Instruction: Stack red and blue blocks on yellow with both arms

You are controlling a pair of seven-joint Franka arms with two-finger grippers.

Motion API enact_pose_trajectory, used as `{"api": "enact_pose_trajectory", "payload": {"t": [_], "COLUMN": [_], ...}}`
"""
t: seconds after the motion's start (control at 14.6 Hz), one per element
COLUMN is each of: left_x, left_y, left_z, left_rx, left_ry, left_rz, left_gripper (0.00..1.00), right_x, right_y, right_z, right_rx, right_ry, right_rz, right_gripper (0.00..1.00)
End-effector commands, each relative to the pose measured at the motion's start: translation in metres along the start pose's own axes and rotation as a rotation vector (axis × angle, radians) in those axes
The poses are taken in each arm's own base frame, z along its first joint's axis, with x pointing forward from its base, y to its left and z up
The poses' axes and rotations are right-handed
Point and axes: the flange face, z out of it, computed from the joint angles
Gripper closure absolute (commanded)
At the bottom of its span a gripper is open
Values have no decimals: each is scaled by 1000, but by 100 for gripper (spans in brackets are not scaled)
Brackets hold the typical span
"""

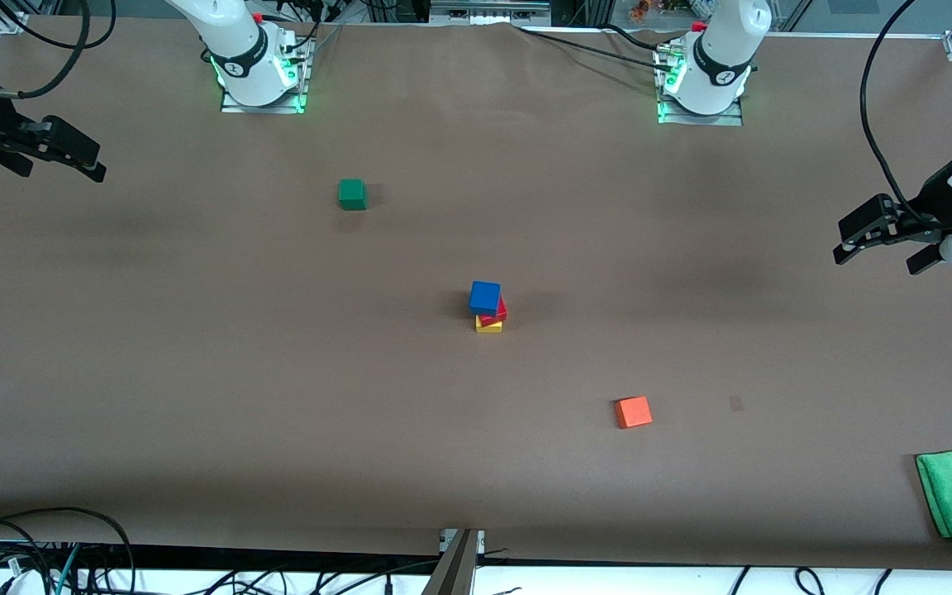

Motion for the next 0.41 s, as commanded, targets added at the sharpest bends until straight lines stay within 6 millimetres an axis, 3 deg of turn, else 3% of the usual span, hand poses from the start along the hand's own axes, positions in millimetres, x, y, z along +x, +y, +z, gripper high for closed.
{"api": "enact_pose_trajectory", "payload": {"t": [0.0,0.34], "left_x": [-2,-3], "left_y": [1,1], "left_z": [-3,-4], "left_rx": [16,16], "left_ry": [-5,-5], "left_rz": [-7,-18], "left_gripper": [0,0], "right_x": [-4,-8], "right_y": [10,8], "right_z": [-8,-12], "right_rx": [1,3], "right_ry": [-1,3], "right_rz": [18,7], "right_gripper": [0,0]}}
